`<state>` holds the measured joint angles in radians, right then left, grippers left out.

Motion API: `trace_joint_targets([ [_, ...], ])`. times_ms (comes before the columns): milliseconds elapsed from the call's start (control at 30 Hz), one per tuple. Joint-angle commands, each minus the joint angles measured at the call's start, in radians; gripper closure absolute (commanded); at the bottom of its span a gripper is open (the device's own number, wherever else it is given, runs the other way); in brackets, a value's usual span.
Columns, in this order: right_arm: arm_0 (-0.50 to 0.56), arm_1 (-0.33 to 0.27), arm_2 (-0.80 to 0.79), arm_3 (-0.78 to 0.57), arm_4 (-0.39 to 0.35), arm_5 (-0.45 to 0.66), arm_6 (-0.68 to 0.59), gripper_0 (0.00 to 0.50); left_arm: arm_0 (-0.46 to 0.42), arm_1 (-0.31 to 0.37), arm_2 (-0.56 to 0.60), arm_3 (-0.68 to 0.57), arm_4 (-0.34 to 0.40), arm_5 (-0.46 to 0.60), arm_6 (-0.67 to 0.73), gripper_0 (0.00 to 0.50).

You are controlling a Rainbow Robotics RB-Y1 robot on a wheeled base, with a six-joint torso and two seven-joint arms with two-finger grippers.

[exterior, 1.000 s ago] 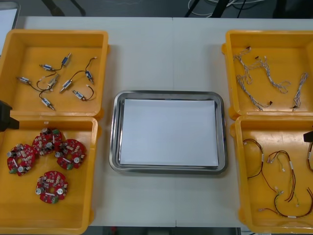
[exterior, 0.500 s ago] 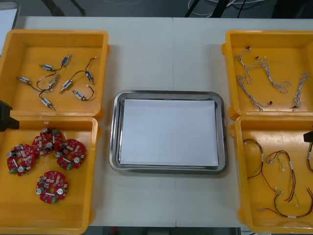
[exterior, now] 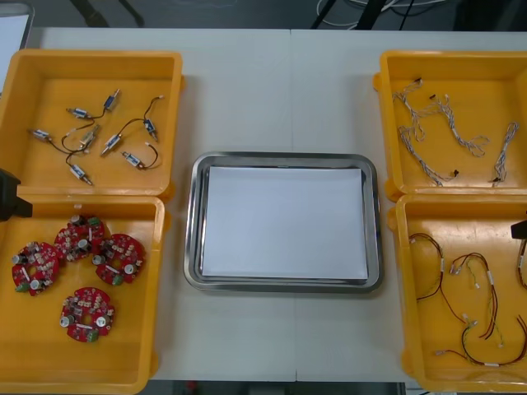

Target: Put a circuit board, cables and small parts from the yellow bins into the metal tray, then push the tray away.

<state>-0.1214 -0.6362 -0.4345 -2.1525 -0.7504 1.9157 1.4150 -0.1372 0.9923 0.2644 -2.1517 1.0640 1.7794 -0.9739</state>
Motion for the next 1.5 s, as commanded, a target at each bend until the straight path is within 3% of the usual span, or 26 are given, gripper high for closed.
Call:
trace_joint_targets([
  [33,-0.017,-0.037,0.013,-0.009,0.005,0.004,0.056,0.0,0.013,-0.006,0.03,-0.005,-0.007,-0.006,0.072,0.057],
  [1500,-0.017,-0.037,0.013,-0.009,0.005,0.004,0.056,0.0,0.013,-0.006,0.03,-0.005,-0.007,-0.006,0.072,0.055],
])
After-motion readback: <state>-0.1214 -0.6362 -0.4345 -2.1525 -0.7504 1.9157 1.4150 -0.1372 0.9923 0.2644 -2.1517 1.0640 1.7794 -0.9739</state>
